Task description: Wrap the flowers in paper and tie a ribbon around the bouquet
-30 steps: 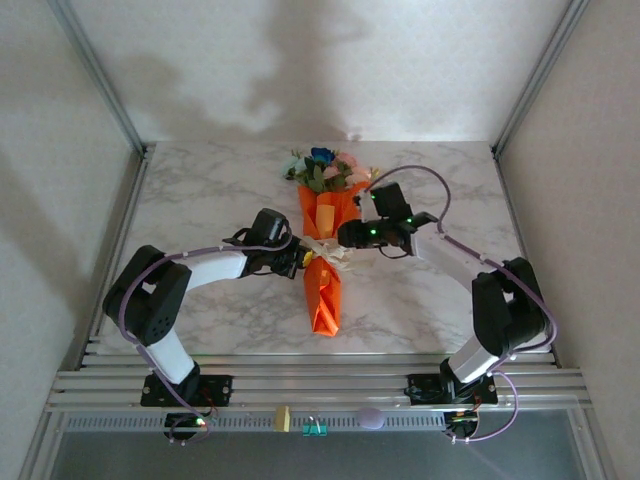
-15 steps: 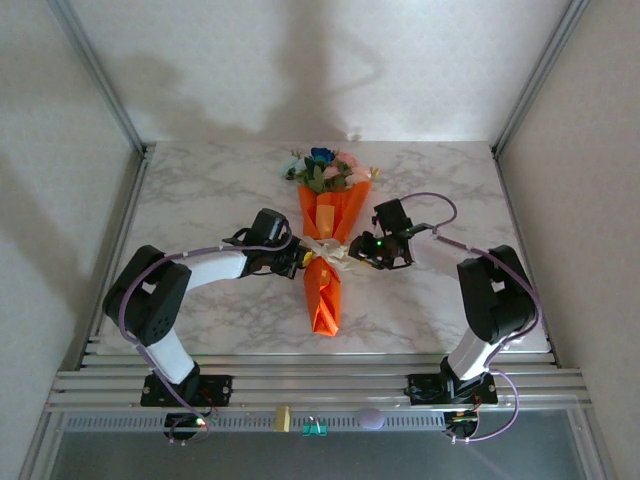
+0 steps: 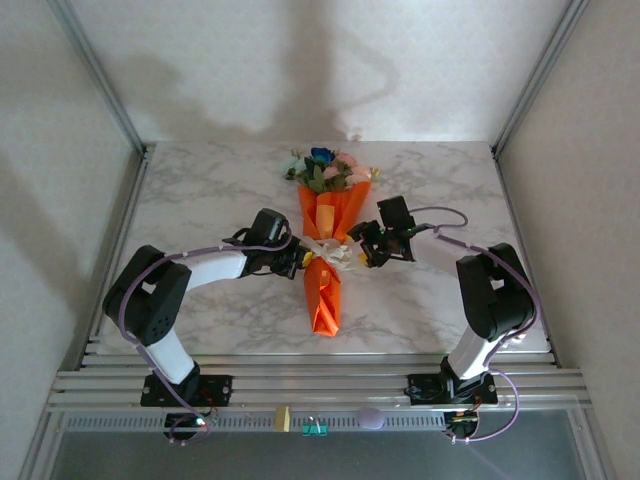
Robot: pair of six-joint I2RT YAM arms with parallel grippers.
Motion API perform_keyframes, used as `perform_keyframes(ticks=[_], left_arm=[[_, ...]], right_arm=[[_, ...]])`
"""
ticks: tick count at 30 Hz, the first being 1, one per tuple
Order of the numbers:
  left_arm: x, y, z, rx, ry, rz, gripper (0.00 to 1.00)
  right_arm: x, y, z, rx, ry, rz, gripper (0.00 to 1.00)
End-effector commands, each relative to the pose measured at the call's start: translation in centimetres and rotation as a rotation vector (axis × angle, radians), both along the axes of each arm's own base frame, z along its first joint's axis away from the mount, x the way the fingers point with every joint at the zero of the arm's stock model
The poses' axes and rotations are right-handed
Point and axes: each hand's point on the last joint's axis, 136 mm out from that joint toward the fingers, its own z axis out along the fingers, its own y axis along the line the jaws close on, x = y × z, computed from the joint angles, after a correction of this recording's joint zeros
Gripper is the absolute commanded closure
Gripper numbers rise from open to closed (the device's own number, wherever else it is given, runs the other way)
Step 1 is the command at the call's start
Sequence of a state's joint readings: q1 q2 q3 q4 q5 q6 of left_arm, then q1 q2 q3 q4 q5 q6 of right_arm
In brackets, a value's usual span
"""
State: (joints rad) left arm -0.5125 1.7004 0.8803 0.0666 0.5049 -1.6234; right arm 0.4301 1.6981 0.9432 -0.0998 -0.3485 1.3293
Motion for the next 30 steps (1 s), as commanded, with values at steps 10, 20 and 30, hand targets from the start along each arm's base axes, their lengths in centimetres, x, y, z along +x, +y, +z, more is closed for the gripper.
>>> perform_keyframes(ticks=[10, 20, 30], left_arm=[[0.2, 0.3, 0.9, -0.002, -0.018, -0.002, 1.00], [0.3, 0.2, 1.0, -0.004, -0.022, -0.005, 1.00], [0.0, 0.8, 1.6, 0.018, -0.033, -0.011, 1.00]], right_arm=[[-0.3, 1.7, -1.7, 0.211, 0.262, -0.299, 0.47], [-0.9, 2.8, -3.0, 0.224, 0.304, -0.310, 0.58], [-1.3, 1.2, -2.9, 0.083, 0.268, -0.273, 0.90]])
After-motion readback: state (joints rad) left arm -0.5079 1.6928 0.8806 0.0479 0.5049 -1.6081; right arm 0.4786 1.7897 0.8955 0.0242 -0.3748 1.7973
